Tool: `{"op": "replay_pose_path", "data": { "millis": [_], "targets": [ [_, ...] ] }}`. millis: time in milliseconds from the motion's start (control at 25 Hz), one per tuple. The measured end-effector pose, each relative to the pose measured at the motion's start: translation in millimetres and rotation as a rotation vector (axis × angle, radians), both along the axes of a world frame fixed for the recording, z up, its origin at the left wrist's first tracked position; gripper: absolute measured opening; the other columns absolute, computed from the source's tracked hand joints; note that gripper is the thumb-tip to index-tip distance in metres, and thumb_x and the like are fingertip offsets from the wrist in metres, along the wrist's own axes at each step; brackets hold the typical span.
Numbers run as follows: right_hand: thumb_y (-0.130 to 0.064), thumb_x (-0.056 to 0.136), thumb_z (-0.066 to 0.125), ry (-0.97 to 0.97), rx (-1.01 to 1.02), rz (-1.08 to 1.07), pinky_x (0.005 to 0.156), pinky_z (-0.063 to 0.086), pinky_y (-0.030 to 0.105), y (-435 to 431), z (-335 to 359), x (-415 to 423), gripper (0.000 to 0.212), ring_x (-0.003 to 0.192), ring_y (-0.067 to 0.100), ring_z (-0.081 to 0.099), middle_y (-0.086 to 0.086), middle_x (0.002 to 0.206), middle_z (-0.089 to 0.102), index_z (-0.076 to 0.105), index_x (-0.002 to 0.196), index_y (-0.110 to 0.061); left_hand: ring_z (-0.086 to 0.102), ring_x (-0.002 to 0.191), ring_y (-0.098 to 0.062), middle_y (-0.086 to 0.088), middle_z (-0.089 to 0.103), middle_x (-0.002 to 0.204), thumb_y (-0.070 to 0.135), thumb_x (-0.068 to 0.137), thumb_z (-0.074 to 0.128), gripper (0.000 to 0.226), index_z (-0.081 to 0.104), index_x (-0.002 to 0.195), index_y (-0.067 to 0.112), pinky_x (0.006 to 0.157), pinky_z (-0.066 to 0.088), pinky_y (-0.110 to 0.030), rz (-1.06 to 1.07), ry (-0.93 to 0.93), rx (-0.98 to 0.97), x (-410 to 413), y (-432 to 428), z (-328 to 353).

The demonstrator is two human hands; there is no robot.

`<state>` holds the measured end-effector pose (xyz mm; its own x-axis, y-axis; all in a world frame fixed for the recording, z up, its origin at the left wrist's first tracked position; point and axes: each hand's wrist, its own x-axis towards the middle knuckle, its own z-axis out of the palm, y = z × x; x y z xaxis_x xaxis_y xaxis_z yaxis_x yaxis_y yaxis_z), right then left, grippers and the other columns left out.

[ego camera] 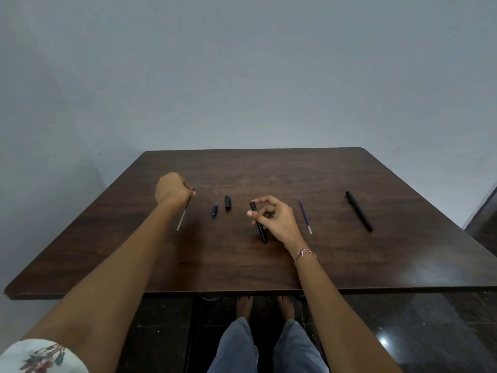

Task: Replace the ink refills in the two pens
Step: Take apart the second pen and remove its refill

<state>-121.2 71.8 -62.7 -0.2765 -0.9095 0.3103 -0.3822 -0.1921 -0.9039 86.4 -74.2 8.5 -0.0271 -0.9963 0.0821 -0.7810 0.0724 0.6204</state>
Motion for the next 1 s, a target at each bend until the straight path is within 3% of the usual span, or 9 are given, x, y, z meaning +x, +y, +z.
{"op": "replay_pose_path", "data": {
  "millis": [160, 400, 640, 720, 840, 1000],
  "targets": [
    [-0.032, 0.080, 0.075, 0.010, -0.007, -0.011, 0.070, 0.046, 0.009, 0.5, 0.6, -0.8, 0.029, 0.071, 0.001, 0.067, -0.005, 0.068, 0.072, 0.063, 0.105, -0.023, 0.067, 0.090, -0.024, -0.013, 0.071, 0.093, 0.017, 0.079, 0.076, 0.019, 0.073, 0.094, 0.005, 0.084, 0.056, -0.041, -0.008, -0.088, 0.062, 6.6, 2.9, -8.9],
    [-0.030, 0.081, 0.075, -0.005, -0.011, -0.003, 0.070, 0.044, 0.005, 0.0, 0.6, -1.1, 0.029, 0.070, -0.001, 0.066, -0.005, 0.068, 0.072, 0.063, 0.106, -0.022, 0.057, 0.083, -0.019, -0.012, 0.068, 0.098, 0.016, 0.079, 0.074, 0.021, 0.070, 0.097, 0.006, 0.073, 0.050, -0.033, -0.012, -0.173, 0.062, 6.9, 1.7, -21.2],
    [-0.030, 0.080, 0.075, -0.021, -0.024, 0.001, 0.071, 0.044, 0.006, -0.5, -1.7, -1.5, 0.028, 0.072, 0.000, 0.067, -0.007, 0.067, 0.072, 0.063, 0.105, -0.025, 0.061, 0.088, -0.023, -0.014, 0.067, 0.097, 0.017, 0.081, 0.073, 0.021, 0.068, 0.097, 0.005, 0.078, 0.052, -0.036, -0.018, -0.174, 0.060, 10.2, -5.2, -28.0],
    [-0.031, 0.080, 0.075, -0.024, -0.035, -0.007, 0.071, 0.043, 0.005, -1.0, -1.3, -1.2, 0.027, 0.072, 0.000, 0.066, -0.008, 0.067, 0.072, 0.063, 0.104, -0.026, 0.059, 0.084, -0.019, -0.012, 0.068, 0.097, 0.018, 0.082, 0.072, 0.020, 0.067, 0.096, 0.005, 0.078, 0.051, -0.033, -0.020, -0.104, -0.048, 4.5, -1.1, -26.8],
    [-0.031, 0.080, 0.075, -0.028, -0.076, -0.049, 0.072, 0.045, 0.008, -1.4, -1.1, -1.3, 0.026, 0.071, -0.002, 0.065, -0.010, 0.067, 0.073, 0.061, 0.103, -0.029, 0.060, 0.082, -0.011, -0.002, 0.069, 0.094, 0.017, 0.083, 0.071, 0.019, 0.070, 0.099, 0.008, 0.079, 0.049, -0.025, -0.179, 0.142, -0.234, -14.6, 19.0, -27.8],
    [-0.029, 0.079, 0.077, -0.051, -0.142, -0.138, 0.069, 0.054, 0.022, -1.0, -2.2, -1.6, 0.028, 0.068, 0.002, 0.067, -0.005, 0.068, 0.072, 0.062, 0.103, -0.029, 0.067, 0.067, -0.006, -0.006, 0.072, 0.084, 0.010, 0.082, 0.071, 0.015, 0.073, 0.097, 0.008, 0.072, 0.057, -0.023, -0.428, 0.458, -0.182, -51.5, 56.2, -46.4]
  ]
}}
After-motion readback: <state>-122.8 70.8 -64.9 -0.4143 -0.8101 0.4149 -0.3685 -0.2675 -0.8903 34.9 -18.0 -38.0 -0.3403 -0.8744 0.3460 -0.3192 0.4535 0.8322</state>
